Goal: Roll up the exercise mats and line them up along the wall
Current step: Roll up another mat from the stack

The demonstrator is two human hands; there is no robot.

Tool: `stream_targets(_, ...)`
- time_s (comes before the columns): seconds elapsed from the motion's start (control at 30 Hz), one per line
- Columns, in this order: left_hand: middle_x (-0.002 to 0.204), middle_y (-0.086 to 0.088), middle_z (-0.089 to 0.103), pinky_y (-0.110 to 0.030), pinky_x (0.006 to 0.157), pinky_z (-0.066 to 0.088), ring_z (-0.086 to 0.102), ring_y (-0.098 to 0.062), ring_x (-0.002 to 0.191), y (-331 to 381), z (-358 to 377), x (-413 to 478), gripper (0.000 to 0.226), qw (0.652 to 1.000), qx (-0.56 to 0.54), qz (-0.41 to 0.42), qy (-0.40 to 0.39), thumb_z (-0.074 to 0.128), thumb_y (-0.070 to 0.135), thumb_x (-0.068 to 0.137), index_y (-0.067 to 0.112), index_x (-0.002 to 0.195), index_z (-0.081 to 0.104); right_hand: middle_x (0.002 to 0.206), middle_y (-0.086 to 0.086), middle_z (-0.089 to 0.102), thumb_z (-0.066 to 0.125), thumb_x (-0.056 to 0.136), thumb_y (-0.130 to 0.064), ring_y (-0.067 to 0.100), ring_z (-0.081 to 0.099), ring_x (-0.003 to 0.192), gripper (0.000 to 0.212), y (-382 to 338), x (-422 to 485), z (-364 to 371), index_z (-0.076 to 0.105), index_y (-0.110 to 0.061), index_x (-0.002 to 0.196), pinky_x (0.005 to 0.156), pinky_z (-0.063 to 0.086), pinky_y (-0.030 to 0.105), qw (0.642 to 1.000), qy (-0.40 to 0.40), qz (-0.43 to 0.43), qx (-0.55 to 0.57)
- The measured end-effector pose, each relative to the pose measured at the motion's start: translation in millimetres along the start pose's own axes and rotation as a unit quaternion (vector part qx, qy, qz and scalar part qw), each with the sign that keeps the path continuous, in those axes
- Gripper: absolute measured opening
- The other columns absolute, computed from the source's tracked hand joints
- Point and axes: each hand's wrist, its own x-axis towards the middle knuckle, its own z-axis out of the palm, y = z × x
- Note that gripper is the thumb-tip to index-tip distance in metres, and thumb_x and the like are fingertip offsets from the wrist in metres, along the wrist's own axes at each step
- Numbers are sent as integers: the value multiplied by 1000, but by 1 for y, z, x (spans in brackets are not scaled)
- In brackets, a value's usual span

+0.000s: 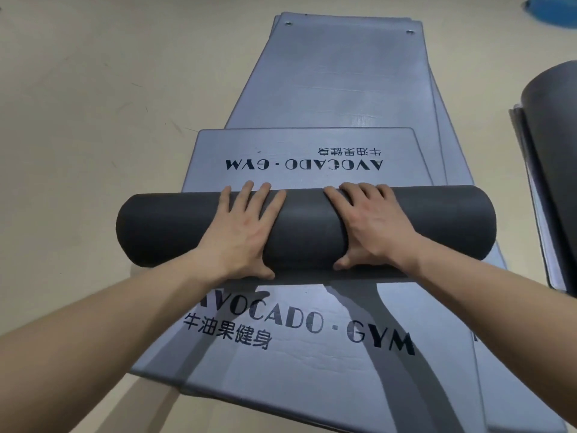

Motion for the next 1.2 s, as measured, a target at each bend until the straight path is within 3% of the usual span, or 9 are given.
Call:
stream_targets(0.2, 162, -14, 24, -55, 120, 26, 27, -37, 148, -8, -3, 23, 147, 1000, -22, -7, 18, 81, 78, 52, 17, 160, 4, 151, 8, 44, 82, 37, -86, 33, 43, 138, 150, 4, 39, -20, 13, -29, 158, 114, 32, 57, 993, -105, 39, 48)
stream_targets(0.3, 157, -11, 33, -52, 116, 32, 38, -33, 140, -9, -4, 25, 140, 1000, -20, 7, 22, 80, 75, 50, 17, 158, 13, 157, 13, 35, 78, 40, -89, 37, 34, 143, 154, -9, 27, -6, 5, -25, 161, 117, 24, 64, 998, -44, 53, 11)
stream_targets(0.4, 151, -8, 40, -50, 111, 38, 46, -31, 132, -10, -7, 25, 134, 1000, -12, 14, 13, 79, 75, 51, 18, 155, 18, 143, 7, 49, 67, 42, -94, 35, 48, 127, 138, -3, 20, -2, 26, -24, 153, 108, 37, 54, 1000, -8, 8, -9)
stream_targets(0.57, 137, 2, 54, -41, 97, 49, 57, -25, 118, -21, -31, 28, 133, 985, -92, 53, -136, 85, 77, 47, 24, 153, 25, 135, 0, 54, 65, 37, -95, 28, 56, 120, 136, -2, 15, -25, 31, -31, 152, 103, 47, 45, 987, -120, -12, 110)
stream_targets(0.7, 143, 4, 50, -38, 104, 42, 51, -24, 129, -28, -35, 33, 137, 968, -153, 55, -189, 91, 70, 48, 28, 157, 21, 156, 13, 36, 65, 34, -92, 37, 39, 141, 150, -19, -31, 3, 19, -22, 159, 117, 30, 56, 999, -20, -9, 28)
stream_targets(0.83, 164, -6, 26, -50, 124, 22, 29, -28, 149, -17, -17, 19, 147, 991, -81, 53, -88, 78, 84, 50, 22, 163, 7, 155, 6, 39, 75, 41, -81, 34, 43, 138, 143, -4, -12, 1, 15, -27, 158, 114, 34, 53, 998, -27, -40, 30)
stream_targets(0.93, 164, -11, 30, -54, 121, 28, 33, -33, 147, -1, -3, 2, 144, 999, -25, 26, 16, 75, 85, 50, 18, 161, 13, 154, -1, 42, 74, 42, -86, 28, 48, 134, 142, 12, 12, -17, 15, -32, 160, 112, 37, 47, 993, -77, -45, 79)
stream_targets(1.1, 149, 1, 48, -47, 109, 42, 52, -28, 127, -24, -27, 39, 133, 994, -94, 41, -27, 72, 87, 49, 28, 156, 21, 153, 11, 42, 80, 38, -81, 37, 44, 137, 144, 5, -11, 8, 26, -20, 158, 114, 34, 56, 999, 48, 6, 3)
stream_targets(1.2, 157, -3, 38, -51, 114, 36, 44, -30, 138, -18, -12, 28, 131, 999, -40, 13, 20, 70, 85, 55, 25, 158, 17, 145, 8, 49, 84, 43, -74, 36, 52, 126, 133, 13, 1, 0, 29, -23, 153, 105, 41, 51, 999, 46, -7, -8)
